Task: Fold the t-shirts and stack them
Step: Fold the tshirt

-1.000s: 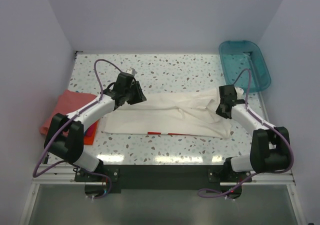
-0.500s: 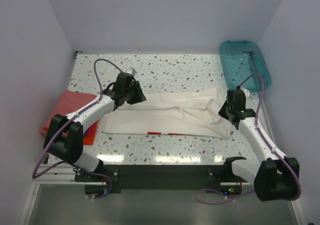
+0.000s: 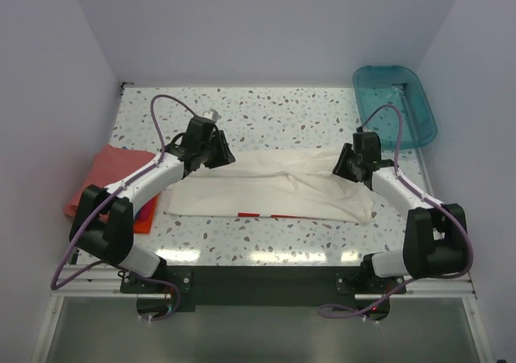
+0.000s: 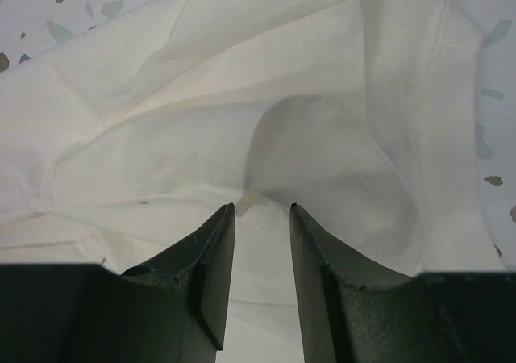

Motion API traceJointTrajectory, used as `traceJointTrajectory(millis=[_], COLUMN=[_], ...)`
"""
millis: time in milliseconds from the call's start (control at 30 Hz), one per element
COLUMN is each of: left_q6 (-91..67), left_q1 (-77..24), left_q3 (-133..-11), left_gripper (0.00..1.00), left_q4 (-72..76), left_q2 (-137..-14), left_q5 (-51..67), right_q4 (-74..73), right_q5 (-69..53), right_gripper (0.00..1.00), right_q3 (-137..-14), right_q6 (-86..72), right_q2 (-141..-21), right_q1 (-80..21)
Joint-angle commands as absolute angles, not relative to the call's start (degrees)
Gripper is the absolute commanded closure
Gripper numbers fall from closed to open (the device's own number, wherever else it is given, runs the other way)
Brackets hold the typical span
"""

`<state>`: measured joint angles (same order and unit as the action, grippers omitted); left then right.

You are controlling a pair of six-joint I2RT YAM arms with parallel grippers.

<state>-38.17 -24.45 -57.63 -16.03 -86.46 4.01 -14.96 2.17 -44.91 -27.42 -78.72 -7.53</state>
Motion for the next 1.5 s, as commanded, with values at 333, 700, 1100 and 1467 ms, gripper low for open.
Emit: traceJointTrajectory(millis=[333, 700, 1100, 1467], left_q6=[-36.1, -36.2, -36.1, -36.3], left_q1=[-24.2, -23.9, -23.6, -23.5], left_q3=[-58.7, -58.0, -57.3, -56.9], left_gripper=[0.64, 0.64, 0.64, 0.64], left_q4=[-16.8, -16.5, -16.4, -16.3], left_q2=[-83.7, -83.6, -83.3, -83.1], left_q5=[2.9, 3.3, 3.1, 2.8], right_q4=[-10.6, -11.0, -10.5, -9.2], right_q5=[2.2, 6.6, 9.1, 8.9], right_gripper=[0.60, 0.66, 0.67, 0.68], right_q3=[-50.5, -48.8, -47.8, -47.6], right_q6=[-26.9, -28.2, -27.5, -27.7], right_q2=[-85.5, -86.5, -87.1, -88.9], right_q1=[-10.7, -13.5, -14.1, -15.2])
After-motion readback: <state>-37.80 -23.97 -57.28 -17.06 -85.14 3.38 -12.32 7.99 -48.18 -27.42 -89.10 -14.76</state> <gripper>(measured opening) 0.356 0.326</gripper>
